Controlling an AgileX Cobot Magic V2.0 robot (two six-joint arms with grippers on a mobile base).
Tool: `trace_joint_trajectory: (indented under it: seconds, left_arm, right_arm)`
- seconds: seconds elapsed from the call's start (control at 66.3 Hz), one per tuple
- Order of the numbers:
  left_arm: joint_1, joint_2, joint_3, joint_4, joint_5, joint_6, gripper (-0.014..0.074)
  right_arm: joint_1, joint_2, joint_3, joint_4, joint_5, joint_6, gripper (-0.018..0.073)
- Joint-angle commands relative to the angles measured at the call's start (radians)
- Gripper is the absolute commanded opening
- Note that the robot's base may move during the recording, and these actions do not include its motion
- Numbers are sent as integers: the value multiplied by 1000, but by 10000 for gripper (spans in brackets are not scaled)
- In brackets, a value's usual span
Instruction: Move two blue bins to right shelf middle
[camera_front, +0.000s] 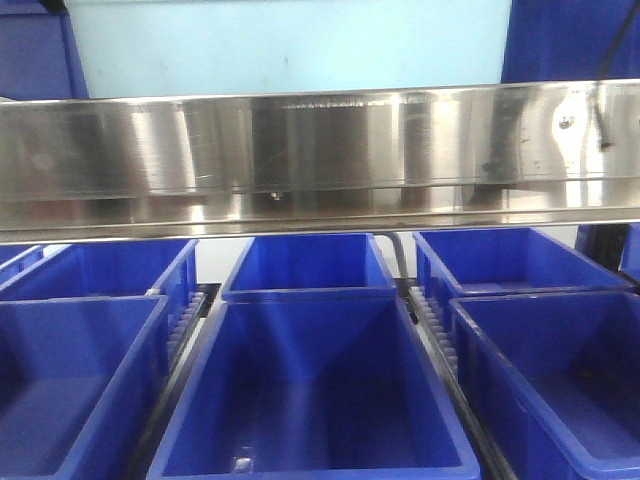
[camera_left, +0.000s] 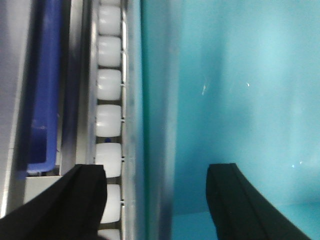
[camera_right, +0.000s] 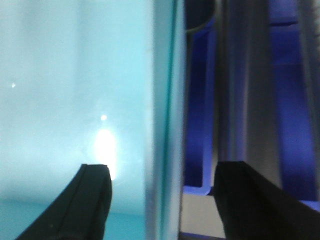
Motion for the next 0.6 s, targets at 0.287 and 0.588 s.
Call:
trace_joint_trajectory:
  seconds: [0.287,0.588]
  left_arm:
    - [15,29,-9,-58,-3,37,340]
    - [15,34,-9,-67,-3,37,340]
  right_arm:
    - [-1,20,30,42,-2,-26,328]
    - [-1,33,30,42,-2,-26,328]
